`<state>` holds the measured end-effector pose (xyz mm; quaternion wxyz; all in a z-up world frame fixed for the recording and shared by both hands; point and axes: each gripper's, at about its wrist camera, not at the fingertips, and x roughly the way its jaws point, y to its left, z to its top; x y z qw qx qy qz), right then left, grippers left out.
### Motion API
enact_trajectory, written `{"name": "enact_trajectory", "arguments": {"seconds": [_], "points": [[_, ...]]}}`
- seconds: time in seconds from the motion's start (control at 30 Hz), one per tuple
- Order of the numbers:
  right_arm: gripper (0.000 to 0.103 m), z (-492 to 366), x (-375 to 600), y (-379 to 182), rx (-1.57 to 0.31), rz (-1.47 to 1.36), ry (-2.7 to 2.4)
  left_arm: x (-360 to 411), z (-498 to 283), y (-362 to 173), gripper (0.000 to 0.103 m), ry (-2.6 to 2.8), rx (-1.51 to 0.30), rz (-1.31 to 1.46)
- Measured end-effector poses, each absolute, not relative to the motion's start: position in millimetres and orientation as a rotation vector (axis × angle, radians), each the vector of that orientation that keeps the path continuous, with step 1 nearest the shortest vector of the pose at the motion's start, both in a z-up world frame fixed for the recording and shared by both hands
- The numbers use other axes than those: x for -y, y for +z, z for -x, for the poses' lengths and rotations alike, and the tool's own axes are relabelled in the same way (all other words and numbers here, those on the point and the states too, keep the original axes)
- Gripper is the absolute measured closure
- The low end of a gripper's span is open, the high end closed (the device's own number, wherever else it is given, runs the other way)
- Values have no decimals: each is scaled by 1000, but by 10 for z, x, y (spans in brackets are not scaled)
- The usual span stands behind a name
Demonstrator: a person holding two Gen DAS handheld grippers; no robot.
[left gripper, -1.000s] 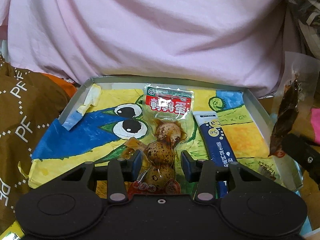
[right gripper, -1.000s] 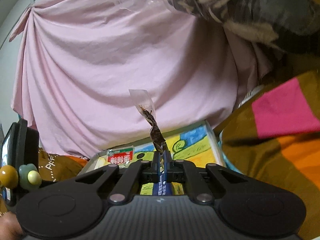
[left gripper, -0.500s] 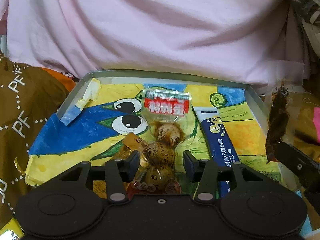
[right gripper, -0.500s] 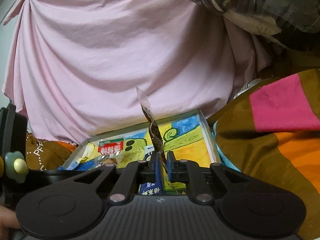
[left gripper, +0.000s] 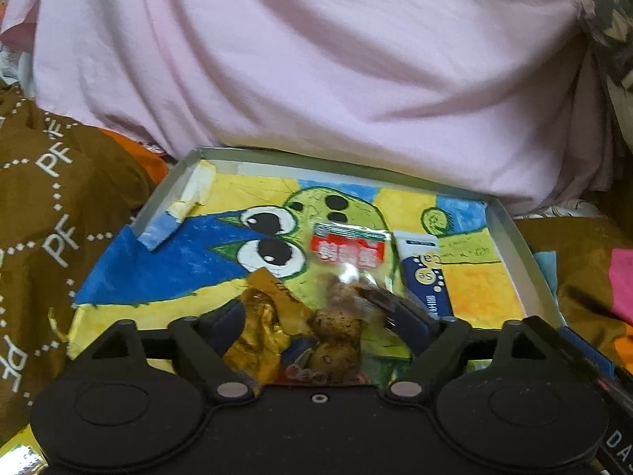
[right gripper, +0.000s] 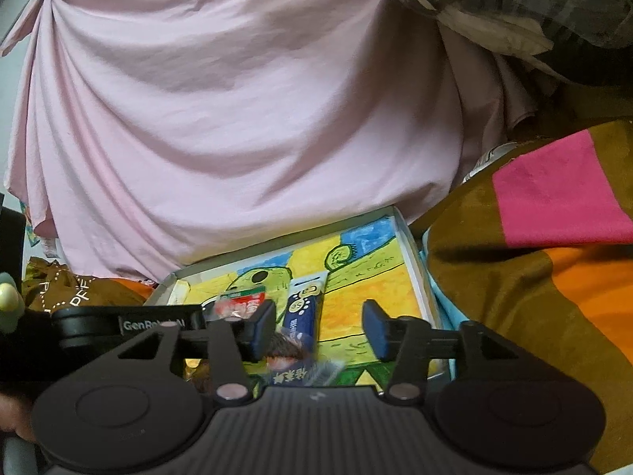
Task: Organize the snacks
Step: 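Open left gripper releasing quail egg packet in tray while right releases meat strip, then move both tools back over the remaining snacks on the quilt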
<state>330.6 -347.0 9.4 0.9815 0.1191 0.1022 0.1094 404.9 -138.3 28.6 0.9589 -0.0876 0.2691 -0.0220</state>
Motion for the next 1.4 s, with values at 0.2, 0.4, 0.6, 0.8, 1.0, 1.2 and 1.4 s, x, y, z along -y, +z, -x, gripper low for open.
{"name": "enact_trajectory", "arguments": {"seconds": [0.2,0.4,0.6,0.8,1.0,1.2,1.4], "points": [[16,-3198,3404,175,-192,-216,234,1215,-3877,380,1,-16,-498,201],[4,-2947,3354,289,-155,-171,204,1051,-3615,477,1,-17,-466,223],[0,-2641,3306,389,-127,-131,176,956,-3268,596,1,-33,-424,215],[0,-2262,3202,475,-85,-70,167,881,-2877,712,1,-56,-405,185],[0,-1837,3131,462,-66,-54,152,745,-2525,767,1,-69,-406,174],[0,-1448,3051,428,-46,-12,155,579,-2221,766,1,-77,-404,164],[0,-1145,2930,327,-74,48,189,428,-1935,676,1,-86,-425,135]]}}
